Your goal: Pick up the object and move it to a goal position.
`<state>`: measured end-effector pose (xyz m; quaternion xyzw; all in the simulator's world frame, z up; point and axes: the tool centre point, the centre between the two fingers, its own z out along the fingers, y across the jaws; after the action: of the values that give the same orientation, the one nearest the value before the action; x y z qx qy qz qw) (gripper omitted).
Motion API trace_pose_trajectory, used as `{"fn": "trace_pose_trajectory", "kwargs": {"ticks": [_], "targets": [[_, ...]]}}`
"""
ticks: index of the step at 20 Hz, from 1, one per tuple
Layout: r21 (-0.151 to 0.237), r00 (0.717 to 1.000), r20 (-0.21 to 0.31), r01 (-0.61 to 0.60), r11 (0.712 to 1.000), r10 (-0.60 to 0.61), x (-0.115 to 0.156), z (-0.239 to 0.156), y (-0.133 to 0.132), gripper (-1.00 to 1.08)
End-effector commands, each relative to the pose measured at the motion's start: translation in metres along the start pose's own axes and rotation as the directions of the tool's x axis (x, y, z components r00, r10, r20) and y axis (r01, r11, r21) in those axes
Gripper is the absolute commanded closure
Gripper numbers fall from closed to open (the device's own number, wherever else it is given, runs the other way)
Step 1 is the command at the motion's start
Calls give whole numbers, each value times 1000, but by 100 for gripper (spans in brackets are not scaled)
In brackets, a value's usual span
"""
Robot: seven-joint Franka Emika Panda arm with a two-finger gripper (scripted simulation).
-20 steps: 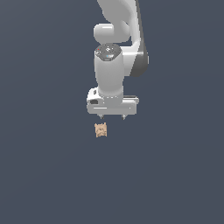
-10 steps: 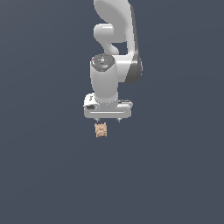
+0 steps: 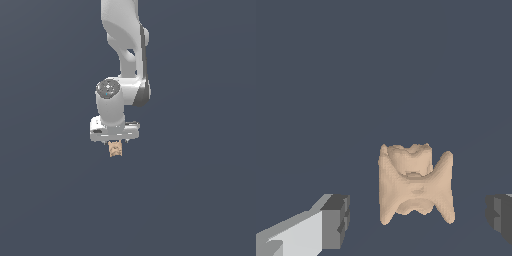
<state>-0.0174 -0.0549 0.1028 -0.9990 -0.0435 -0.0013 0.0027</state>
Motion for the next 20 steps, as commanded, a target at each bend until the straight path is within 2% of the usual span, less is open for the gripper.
{"fn": "trace_pose_trajectory", "kwargs": {"ticks": [1, 10, 20], "targets": [[-4, 1000, 2, 16, 1000, -16, -3, 8, 5, -92], [-4, 1000, 4, 21, 1000, -20, -4, 16, 7, -92], [-5, 1000, 3, 24, 1000, -24, -6, 58, 8, -92]]}}
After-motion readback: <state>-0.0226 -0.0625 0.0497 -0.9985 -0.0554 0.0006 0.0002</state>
